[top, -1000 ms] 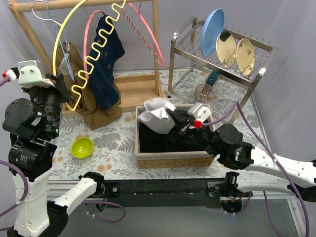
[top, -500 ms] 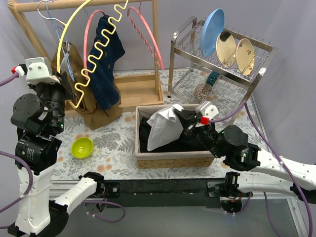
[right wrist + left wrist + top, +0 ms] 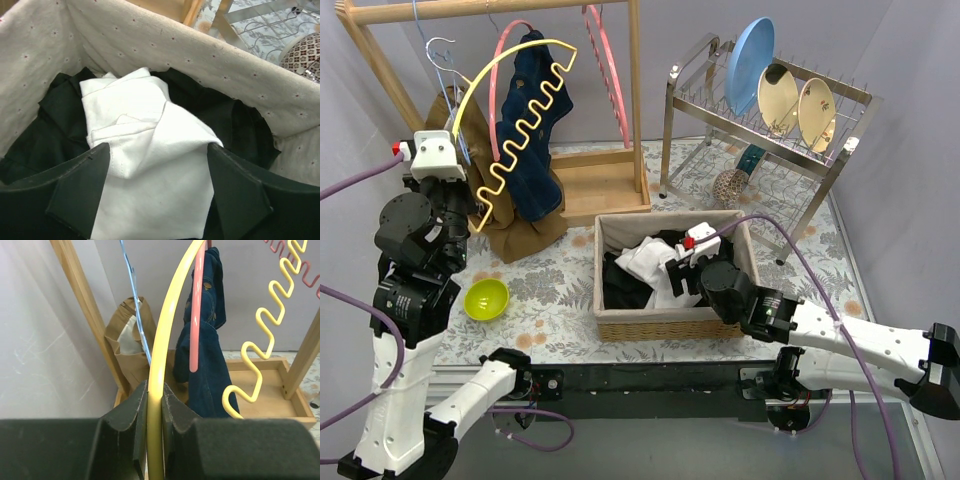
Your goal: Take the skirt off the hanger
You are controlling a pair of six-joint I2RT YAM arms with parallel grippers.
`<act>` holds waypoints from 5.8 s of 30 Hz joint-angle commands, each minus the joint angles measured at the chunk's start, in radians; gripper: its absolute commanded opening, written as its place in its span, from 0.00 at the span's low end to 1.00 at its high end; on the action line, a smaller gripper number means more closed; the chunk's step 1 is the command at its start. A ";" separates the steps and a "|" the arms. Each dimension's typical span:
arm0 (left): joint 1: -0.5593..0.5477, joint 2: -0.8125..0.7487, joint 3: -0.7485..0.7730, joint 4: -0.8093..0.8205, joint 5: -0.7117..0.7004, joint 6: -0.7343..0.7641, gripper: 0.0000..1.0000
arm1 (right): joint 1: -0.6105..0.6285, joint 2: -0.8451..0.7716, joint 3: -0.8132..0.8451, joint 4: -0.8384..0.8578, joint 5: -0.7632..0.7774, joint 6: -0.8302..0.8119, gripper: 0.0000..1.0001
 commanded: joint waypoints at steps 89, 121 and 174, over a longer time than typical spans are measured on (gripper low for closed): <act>0.001 0.338 0.380 -0.064 0.223 -0.260 0.87 | -0.005 -0.390 0.233 -0.098 -0.296 0.143 0.96; 0.233 0.604 0.525 -0.201 0.433 -0.363 0.41 | -0.005 -0.430 0.220 -0.109 -0.319 0.147 0.95; 0.205 0.696 0.423 0.131 0.633 -0.695 0.55 | -0.005 -0.449 0.188 -0.090 -0.326 0.148 0.94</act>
